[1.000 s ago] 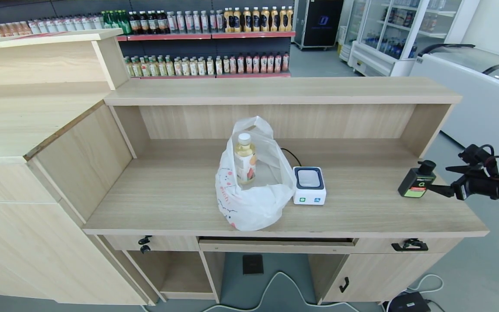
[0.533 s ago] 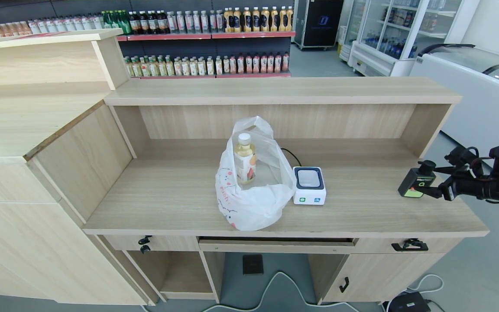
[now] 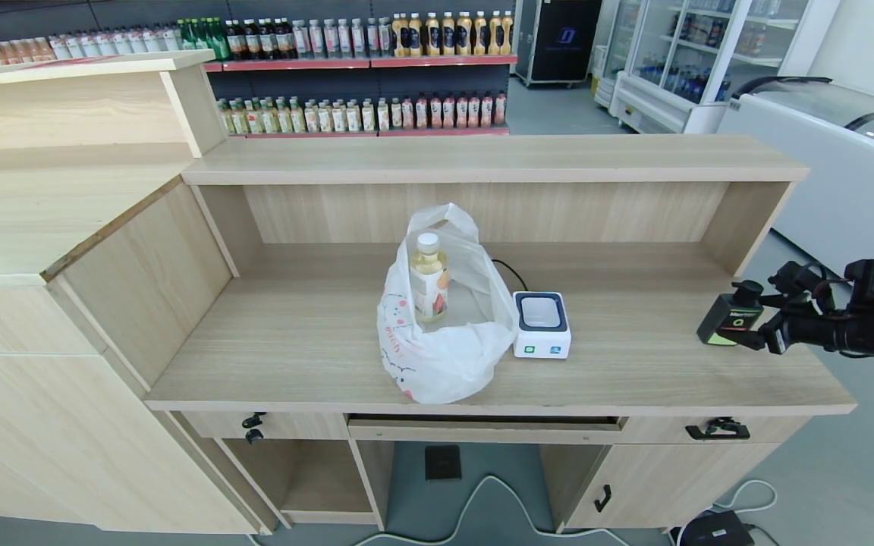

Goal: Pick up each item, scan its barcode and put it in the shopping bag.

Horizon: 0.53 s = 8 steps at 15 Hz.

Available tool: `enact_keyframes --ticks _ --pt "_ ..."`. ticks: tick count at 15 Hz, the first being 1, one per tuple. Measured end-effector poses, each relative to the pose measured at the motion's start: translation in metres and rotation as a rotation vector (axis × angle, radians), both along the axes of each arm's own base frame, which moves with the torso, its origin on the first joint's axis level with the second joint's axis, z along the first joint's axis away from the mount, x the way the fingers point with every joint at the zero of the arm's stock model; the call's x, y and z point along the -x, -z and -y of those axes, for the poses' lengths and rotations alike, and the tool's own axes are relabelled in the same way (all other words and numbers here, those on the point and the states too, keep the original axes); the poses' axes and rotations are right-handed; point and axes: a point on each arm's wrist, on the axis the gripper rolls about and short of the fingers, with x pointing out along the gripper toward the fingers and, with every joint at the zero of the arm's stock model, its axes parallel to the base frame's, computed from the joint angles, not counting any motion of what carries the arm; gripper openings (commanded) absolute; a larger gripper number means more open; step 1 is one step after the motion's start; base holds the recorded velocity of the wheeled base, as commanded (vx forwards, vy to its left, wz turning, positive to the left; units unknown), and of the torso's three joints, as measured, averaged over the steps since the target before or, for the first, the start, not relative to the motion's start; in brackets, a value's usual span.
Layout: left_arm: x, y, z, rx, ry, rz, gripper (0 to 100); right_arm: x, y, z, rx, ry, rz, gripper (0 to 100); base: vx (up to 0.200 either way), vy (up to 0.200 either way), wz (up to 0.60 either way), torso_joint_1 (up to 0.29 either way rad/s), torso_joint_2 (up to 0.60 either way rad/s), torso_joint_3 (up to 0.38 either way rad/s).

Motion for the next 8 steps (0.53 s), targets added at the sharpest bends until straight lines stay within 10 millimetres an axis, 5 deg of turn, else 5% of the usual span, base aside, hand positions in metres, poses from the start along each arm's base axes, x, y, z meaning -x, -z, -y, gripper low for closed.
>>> enact_keyframes --ticks 8 --pt "0.000 0.000 0.000 0.000 0.000 0.000 100 -0.015 0.005 -0.019 0.007 -0.059 0.010 100 0.000 0.000 0.00 0.000 0.00 0.000"
